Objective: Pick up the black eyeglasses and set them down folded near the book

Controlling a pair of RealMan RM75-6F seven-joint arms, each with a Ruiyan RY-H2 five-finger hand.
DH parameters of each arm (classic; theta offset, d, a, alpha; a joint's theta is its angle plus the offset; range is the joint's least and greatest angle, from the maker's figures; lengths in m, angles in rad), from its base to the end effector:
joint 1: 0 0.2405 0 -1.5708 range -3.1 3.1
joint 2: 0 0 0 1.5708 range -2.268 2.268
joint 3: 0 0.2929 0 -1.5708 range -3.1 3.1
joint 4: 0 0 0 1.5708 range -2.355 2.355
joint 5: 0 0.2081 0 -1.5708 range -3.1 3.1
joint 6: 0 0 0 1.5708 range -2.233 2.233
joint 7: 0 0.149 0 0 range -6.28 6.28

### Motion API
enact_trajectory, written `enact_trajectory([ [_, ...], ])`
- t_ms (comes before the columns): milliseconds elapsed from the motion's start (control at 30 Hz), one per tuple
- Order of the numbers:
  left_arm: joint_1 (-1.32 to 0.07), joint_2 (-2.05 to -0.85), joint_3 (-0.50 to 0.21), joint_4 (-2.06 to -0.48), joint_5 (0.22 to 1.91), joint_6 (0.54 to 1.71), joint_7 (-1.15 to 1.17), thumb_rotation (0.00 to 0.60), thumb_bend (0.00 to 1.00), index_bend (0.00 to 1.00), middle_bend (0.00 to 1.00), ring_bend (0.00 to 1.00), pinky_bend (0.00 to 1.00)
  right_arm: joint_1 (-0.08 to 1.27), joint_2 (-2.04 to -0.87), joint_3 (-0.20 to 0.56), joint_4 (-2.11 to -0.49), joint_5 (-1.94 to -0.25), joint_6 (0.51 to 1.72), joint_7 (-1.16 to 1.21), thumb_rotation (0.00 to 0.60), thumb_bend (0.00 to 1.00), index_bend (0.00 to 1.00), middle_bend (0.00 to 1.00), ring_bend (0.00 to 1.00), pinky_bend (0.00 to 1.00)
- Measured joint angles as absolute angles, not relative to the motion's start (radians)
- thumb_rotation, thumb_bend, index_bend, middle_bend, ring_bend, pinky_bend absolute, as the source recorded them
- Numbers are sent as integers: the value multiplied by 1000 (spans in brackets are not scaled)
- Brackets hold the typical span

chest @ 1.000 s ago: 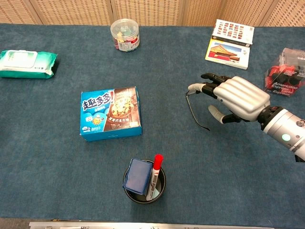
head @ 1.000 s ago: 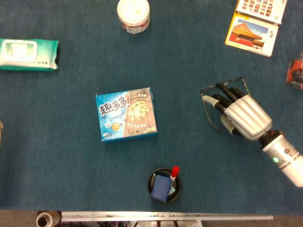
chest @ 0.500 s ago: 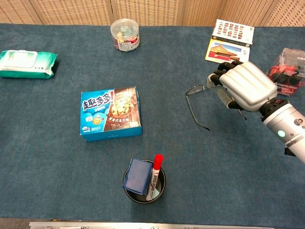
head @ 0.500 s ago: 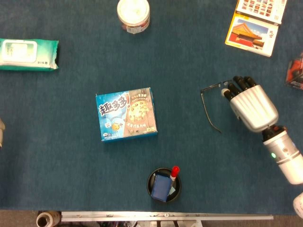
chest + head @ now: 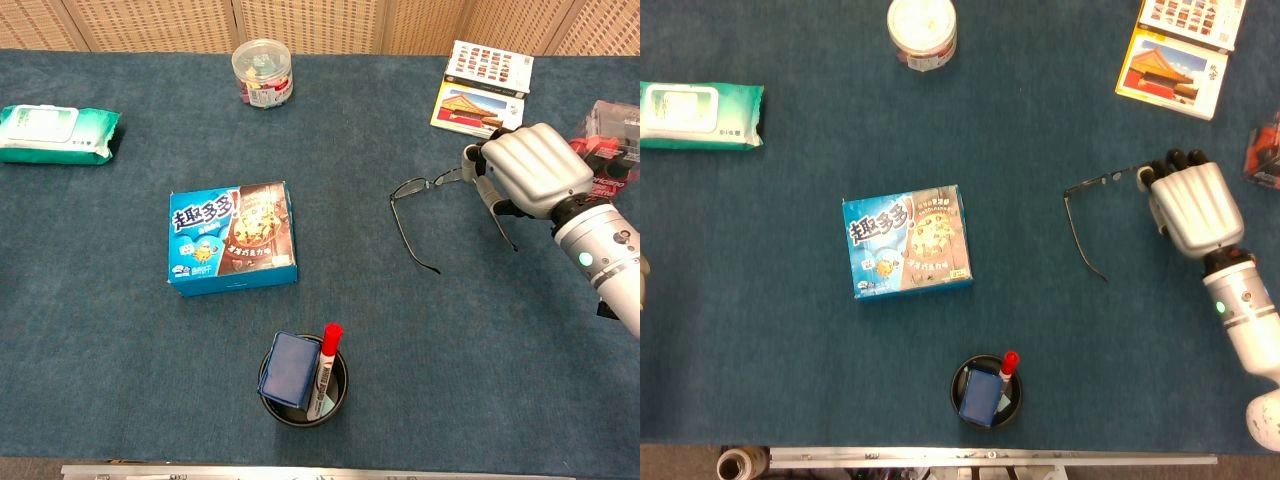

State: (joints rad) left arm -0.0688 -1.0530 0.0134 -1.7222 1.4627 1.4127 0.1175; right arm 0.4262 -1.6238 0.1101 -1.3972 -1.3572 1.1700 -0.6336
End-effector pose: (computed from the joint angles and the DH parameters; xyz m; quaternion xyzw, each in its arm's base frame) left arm -0.3426 0.1671 0.1733 -0.6218 -0.4165 -0.3149 0.5837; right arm -0.2558 -0.2935 -0.0196 0.7502 -0.2620 0.2933 0.5315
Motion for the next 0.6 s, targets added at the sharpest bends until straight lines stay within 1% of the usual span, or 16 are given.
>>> enact_trajectory([
  [233,-69,-1052,12,-1722,1460,1412,116,600,484,523,447,369,458,442,-1633,116,-1369,-1323,1134,-610,600,543,479,496,324,389],
  [600,-67,-1049,13,-1724,1464,1418,109,600,484,523,448,369,458,462,-1652,97,-1342,-1331,1108,-552,600,542,480,496,324,389],
])
